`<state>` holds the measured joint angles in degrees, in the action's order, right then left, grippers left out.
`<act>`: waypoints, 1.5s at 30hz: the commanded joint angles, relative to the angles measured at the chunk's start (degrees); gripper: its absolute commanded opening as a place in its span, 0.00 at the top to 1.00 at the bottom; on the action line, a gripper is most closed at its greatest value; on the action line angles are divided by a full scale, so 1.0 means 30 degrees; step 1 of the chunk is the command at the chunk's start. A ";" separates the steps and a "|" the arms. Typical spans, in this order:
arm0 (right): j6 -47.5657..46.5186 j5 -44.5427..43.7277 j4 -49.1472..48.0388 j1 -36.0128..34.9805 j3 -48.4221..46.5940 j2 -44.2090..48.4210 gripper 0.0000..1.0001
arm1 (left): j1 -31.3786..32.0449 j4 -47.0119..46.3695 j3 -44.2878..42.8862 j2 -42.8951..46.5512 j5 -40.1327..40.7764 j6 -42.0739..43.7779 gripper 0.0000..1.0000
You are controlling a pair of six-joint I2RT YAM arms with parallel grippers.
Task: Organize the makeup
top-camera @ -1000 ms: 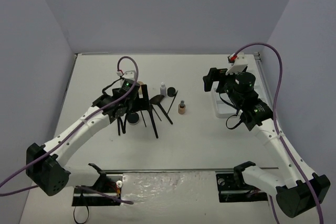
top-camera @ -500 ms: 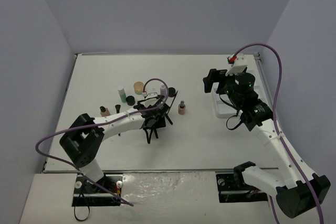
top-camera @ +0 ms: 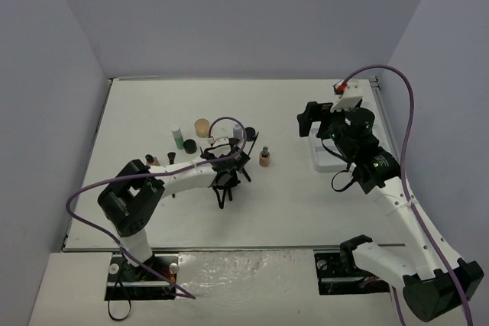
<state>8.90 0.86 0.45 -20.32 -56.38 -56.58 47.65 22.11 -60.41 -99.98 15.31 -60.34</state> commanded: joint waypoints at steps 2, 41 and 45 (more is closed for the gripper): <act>-0.0214 0.0225 -0.1060 -0.0054 -0.0298 0.0055 0.00 | 0.0307 0.1027 0.0697 0.1370 0.0603 -0.1263 1.00; 0.7837 0.9813 -0.7192 -0.2938 -0.2125 -0.4224 0.51 | 0.0626 -0.9836 -0.2787 0.9949 -0.6766 1.1728 1.00; 0.7588 0.9346 -0.6811 -0.2944 -0.1996 -0.4146 0.62 | 0.0639 -0.9716 -0.2862 0.9939 -0.6606 1.1812 1.00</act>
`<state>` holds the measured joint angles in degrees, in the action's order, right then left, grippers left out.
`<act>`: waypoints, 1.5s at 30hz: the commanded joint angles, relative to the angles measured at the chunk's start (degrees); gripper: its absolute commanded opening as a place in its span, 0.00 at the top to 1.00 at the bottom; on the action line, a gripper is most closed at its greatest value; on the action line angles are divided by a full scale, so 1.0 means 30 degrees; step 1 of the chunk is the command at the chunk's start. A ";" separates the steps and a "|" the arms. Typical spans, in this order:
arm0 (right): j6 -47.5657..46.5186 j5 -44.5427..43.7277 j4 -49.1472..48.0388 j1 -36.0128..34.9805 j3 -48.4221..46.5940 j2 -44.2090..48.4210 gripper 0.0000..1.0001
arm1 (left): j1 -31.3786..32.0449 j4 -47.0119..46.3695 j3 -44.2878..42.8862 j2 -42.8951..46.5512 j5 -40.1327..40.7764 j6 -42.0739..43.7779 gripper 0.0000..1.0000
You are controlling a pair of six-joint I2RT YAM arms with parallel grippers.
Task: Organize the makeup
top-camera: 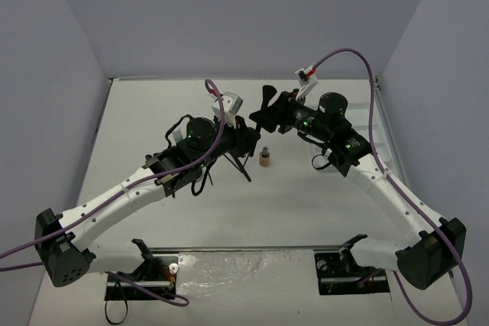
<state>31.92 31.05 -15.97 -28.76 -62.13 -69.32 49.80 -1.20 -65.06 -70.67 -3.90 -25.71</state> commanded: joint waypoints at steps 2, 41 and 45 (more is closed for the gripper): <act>-0.0132 -0.0973 -0.1280 -0.0121 -0.0002 0.0215 0.75 | -0.0087 -0.1924 -0.1312 0.0101 -0.0069 0.0249 1.00; 0.9839 -1.2728 0.1413 1.3306 -0.2869 -0.9911 1.00 | -0.4969 1.0703 0.3370 0.6467 0.8788 -0.3125 0.03; 1.1144 -1.3231 0.0771 1.3350 -0.3425 -1.1378 1.00 | -0.4969 1.0538 0.3813 0.6276 0.8523 -0.3630 0.03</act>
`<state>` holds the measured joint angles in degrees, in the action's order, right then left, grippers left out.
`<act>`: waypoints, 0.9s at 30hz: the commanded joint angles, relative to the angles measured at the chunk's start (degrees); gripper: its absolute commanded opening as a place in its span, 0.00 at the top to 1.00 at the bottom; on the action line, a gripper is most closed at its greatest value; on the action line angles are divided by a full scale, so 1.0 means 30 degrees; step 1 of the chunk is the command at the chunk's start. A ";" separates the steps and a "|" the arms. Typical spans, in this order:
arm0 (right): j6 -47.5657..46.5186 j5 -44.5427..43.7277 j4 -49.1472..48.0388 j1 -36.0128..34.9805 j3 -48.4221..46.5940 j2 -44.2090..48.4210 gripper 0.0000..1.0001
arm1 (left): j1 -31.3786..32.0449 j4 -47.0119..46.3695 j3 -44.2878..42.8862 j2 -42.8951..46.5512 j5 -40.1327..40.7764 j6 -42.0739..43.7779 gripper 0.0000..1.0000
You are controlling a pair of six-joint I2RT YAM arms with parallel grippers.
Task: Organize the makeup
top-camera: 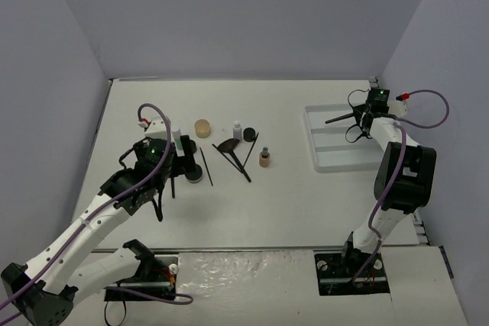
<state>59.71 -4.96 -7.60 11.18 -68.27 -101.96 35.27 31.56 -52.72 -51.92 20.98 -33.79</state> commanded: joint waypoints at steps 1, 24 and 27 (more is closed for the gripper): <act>0.2198 -0.1301 -0.2155 0.0053 -0.1573 -0.0826 1.00 | -0.0125 -0.0424 -0.0270 -0.0120 0.0111 -0.1017 0.03; -0.0452 0.0948 -0.1441 -0.0030 -0.2584 -0.1052 0.33 | 0.0255 -0.2136 -0.0853 -0.3827 -0.2130 -0.4934 0.03; -0.2945 0.1209 -0.0352 -0.0201 -0.2720 0.0591 0.21 | 0.0626 -0.2338 -0.1801 -0.5371 -0.2232 -0.5721 0.03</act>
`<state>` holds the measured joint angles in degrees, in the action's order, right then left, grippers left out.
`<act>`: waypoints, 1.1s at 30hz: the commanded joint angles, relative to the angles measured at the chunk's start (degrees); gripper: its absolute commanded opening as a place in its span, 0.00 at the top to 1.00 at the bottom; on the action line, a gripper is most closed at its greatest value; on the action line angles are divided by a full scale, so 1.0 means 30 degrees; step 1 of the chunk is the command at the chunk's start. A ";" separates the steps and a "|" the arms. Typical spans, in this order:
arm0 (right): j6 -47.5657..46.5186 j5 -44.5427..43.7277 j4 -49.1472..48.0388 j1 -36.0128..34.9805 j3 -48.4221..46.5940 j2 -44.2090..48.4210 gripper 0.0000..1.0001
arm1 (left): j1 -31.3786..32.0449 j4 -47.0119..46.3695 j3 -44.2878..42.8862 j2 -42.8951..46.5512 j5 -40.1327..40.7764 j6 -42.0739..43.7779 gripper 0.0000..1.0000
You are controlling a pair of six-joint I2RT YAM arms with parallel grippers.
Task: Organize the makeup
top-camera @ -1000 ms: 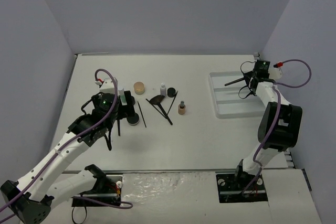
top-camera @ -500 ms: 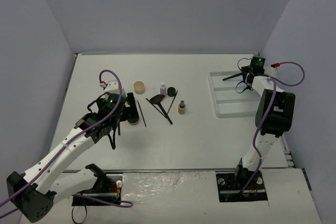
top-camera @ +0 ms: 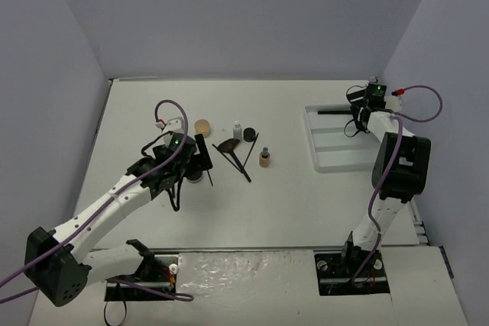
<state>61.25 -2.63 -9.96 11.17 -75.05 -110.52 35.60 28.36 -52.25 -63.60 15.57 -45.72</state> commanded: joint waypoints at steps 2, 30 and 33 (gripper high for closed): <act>-0.5313 0.0625 0.1281 -0.0295 -0.0408 0.5076 0.12 | 0.1041 -0.1514 -0.2741 -0.2796 -0.0356 -0.2499 0.05; -1.1077 -0.1996 0.3260 -0.6667 0.5944 1.6558 0.08 | 0.3352 -0.1805 -0.8555 -1.4805 -0.0387 -0.5707 0.51; -1.1195 -0.2042 0.3418 -0.6711 0.6366 1.6888 0.08 | 0.3433 -0.1714 -0.8620 -1.5110 -0.0465 -0.5748 0.52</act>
<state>29.65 -6.74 2.69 -8.36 -57.06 -61.77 45.04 24.48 -74.54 -109.72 14.00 -61.69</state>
